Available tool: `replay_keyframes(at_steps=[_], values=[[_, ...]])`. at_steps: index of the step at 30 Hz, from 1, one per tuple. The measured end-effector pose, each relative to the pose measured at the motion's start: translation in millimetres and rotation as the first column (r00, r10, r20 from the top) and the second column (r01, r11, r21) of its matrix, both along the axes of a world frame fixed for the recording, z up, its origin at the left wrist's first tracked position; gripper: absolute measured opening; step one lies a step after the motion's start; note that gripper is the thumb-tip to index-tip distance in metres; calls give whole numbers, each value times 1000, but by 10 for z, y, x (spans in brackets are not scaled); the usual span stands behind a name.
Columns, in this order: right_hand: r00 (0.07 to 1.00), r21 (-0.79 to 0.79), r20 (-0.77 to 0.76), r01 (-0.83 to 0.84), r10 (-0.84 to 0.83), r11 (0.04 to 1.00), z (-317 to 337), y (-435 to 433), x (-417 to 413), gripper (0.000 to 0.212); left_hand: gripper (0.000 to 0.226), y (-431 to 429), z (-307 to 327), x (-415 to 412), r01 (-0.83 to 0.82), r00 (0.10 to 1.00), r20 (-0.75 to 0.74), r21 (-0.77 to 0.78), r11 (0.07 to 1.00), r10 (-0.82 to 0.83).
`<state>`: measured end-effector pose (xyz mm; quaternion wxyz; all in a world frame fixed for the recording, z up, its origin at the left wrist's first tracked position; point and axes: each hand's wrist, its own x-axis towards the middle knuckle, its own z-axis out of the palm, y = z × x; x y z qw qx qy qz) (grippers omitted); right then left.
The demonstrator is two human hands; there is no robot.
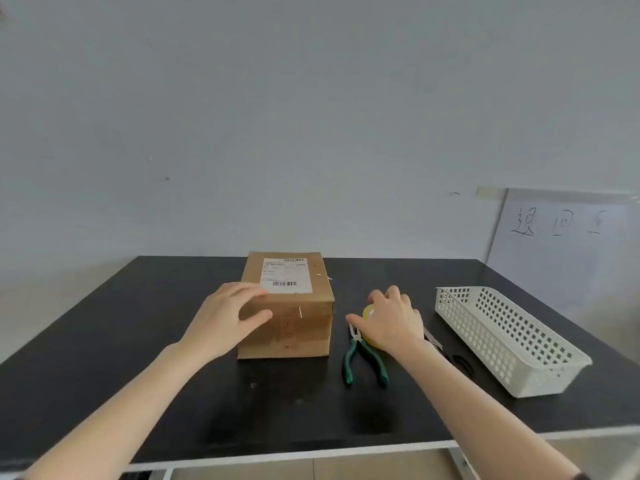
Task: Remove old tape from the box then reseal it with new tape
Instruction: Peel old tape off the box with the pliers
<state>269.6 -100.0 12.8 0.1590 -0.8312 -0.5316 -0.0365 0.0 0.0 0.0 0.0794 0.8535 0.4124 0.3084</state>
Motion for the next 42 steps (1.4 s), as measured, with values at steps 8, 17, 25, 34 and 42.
replay_keyframes(at_steps=[8, 17, 25, 34, 42], values=[[994, -232, -42, 92, -104, 968, -293, -78, -319, 96, 38, -8, -120, 56, -41, 996, 78, 2, 999, 41], [987, -330, -18, 143, -157, 933, -468, -29, -370, 78, 34, -3, -172, 100, -74, 988, 134, 15, 997, 72], [986, -343, -81, 109, -145, 933, -490, 57, -291, 70, 35, 13, -226, 110, -80, 985, 154, 11, 997, 77], [859, -212, -495, 31, -134, 977, -400, 36, -89, 53, 35, 42, -233, 101, -55, 985, 162, 27, 998, 50], [-82, -73, -995, 150, -61, 986, -209, -100, 69, 54, 35, 38, -218, 112, -63, 986, 155, 17, 998, 59]])
